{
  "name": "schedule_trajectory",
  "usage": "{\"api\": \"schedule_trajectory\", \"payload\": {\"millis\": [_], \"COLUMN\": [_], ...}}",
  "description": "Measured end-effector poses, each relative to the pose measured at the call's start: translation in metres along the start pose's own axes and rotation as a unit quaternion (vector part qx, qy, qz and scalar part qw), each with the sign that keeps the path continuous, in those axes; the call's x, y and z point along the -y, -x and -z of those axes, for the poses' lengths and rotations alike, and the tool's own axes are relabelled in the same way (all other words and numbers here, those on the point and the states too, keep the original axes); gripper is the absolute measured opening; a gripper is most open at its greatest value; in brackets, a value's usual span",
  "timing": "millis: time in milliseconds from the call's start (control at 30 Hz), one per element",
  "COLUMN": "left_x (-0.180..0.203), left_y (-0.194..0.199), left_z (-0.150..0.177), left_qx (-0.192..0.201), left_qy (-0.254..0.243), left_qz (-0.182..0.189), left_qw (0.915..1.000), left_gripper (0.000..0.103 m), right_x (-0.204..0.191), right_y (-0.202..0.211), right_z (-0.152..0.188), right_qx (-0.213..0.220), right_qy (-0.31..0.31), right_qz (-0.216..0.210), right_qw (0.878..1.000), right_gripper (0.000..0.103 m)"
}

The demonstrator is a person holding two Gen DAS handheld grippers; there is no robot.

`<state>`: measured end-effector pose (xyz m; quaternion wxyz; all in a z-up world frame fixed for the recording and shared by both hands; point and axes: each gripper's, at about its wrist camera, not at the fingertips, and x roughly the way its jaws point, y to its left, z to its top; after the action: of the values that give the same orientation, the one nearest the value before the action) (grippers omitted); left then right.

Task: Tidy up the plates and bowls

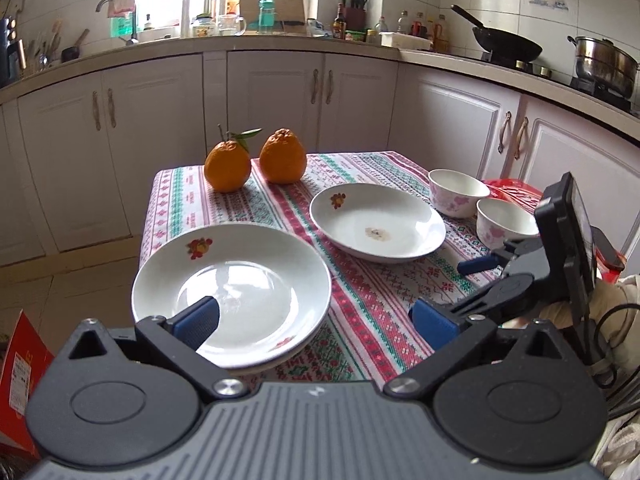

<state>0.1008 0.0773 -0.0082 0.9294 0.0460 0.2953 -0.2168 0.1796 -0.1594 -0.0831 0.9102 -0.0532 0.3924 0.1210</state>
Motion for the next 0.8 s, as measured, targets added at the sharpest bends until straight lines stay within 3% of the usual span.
{"api": "schedule_trajectory", "payload": {"millis": [333, 567, 800], "left_x": [0.006, 0.015, 0.019], "left_y": [-0.029, -0.057, -0.101], "left_z": [-0.047, -0.074, -0.096], "left_qx": [-0.009, -0.018, -0.046], "left_qy": [-0.02, -0.063, -0.096], "left_qz": [0.006, 0.001, 0.03], "left_qw": [0.9998, 0.9978, 0.9939], "left_gripper": [0.102, 0.102, 0.102], "right_x": [0.002, 0.006, 0.017], "right_y": [0.001, -0.001, -0.006], "right_z": [0.005, 0.002, -0.003], "right_qx": [0.018, 0.019, 0.015], "right_qy": [-0.002, -0.006, -0.023], "right_qz": [0.0, 0.006, 0.023], "right_qw": [1.0, 1.0, 0.999], "right_gripper": [0.103, 0.103, 0.103]}}
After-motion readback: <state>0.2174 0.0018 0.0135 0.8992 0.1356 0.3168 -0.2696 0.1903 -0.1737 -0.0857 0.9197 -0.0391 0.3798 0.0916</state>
